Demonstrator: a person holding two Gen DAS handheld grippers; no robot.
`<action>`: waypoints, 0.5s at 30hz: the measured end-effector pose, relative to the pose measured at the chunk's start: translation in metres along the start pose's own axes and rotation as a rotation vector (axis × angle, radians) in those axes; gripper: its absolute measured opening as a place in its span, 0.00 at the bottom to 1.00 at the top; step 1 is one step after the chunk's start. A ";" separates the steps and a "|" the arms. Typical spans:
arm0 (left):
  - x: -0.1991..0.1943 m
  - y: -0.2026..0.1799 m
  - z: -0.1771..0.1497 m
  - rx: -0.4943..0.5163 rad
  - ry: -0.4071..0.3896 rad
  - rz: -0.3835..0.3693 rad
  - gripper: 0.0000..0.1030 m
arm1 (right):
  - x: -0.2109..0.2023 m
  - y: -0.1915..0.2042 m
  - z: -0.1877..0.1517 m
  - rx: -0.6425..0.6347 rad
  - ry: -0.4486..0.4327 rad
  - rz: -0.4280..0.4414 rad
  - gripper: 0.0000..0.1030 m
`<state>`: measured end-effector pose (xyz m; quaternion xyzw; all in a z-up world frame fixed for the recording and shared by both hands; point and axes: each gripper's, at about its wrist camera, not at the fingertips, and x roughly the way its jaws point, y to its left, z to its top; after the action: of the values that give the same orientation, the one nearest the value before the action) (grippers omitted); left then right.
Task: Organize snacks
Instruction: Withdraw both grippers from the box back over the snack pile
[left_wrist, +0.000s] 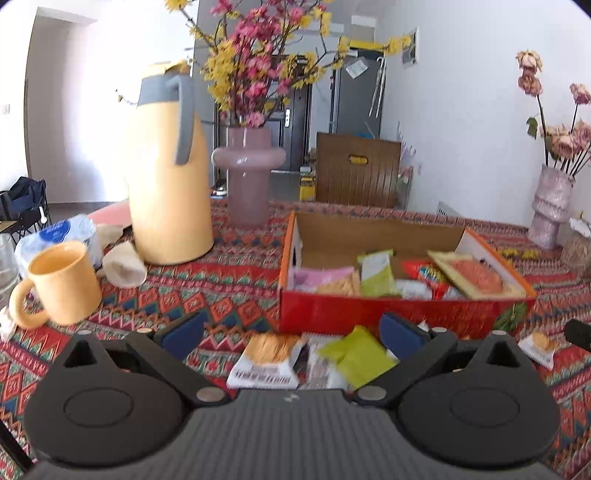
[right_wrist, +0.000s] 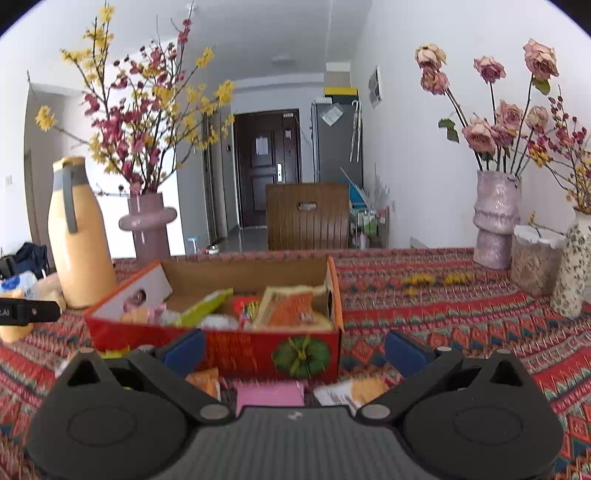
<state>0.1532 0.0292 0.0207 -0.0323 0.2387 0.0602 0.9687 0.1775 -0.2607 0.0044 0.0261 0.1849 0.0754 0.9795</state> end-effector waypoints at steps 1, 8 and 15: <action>0.000 0.002 -0.004 0.001 0.005 0.001 1.00 | -0.002 -0.001 -0.004 -0.001 0.009 -0.002 1.00; 0.003 0.014 -0.029 0.005 0.042 0.015 1.00 | -0.010 -0.009 -0.031 0.010 0.078 -0.022 1.00; 0.021 0.022 -0.053 -0.017 0.053 0.036 1.00 | -0.009 -0.020 -0.054 0.062 0.129 -0.044 1.00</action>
<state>0.1442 0.0487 -0.0362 -0.0379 0.2645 0.0788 0.9604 0.1523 -0.2809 -0.0440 0.0475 0.2503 0.0496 0.9657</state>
